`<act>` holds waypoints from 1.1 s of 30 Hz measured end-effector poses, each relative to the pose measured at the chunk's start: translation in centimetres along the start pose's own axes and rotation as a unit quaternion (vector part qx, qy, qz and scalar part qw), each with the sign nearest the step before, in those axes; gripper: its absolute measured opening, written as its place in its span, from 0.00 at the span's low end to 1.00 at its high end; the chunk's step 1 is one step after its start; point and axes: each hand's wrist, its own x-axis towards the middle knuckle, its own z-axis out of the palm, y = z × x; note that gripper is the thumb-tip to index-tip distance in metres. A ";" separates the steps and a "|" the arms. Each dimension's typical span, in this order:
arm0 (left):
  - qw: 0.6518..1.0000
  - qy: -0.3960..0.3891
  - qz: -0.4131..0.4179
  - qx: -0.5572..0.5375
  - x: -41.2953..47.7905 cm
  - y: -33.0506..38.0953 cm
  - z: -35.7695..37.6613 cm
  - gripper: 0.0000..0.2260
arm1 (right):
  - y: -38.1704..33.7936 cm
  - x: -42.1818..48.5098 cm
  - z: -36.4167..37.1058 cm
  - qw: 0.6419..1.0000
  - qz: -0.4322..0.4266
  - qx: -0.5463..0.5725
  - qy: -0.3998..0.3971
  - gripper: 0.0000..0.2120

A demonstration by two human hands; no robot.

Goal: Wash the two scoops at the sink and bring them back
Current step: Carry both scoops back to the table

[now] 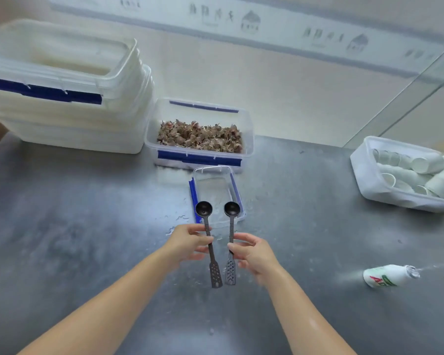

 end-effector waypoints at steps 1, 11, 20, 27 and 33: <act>1.000 0.011 0.001 0.005 1.2 1.0 0.3 0.13 | -1.1 1.3 -0.5 1.000 -0.001 -0.010 -0.006 0.11; 0.984 0.149 -0.048 0.090 11.0 5.8 0.3 0.16 | -8.0 13.1 -1.2 0.991 -0.006 -0.128 -0.030 0.16; 0.968 0.181 -0.063 0.162 12.9 6.4 -1.4 0.13 | -4.9 14.2 0.9 0.990 0.005 -0.142 0.016 0.12; 0.934 0.194 -0.042 0.297 12.8 6.5 -1.9 0.08 | -3.3 13.0 3.6 0.993 -0.022 -0.075 0.093 0.09; 0.882 0.213 -0.017 0.420 13.4 7.1 -0.8 0.08 | -4.5 14.0 3.6 0.964 -0.086 -0.226 0.109 0.07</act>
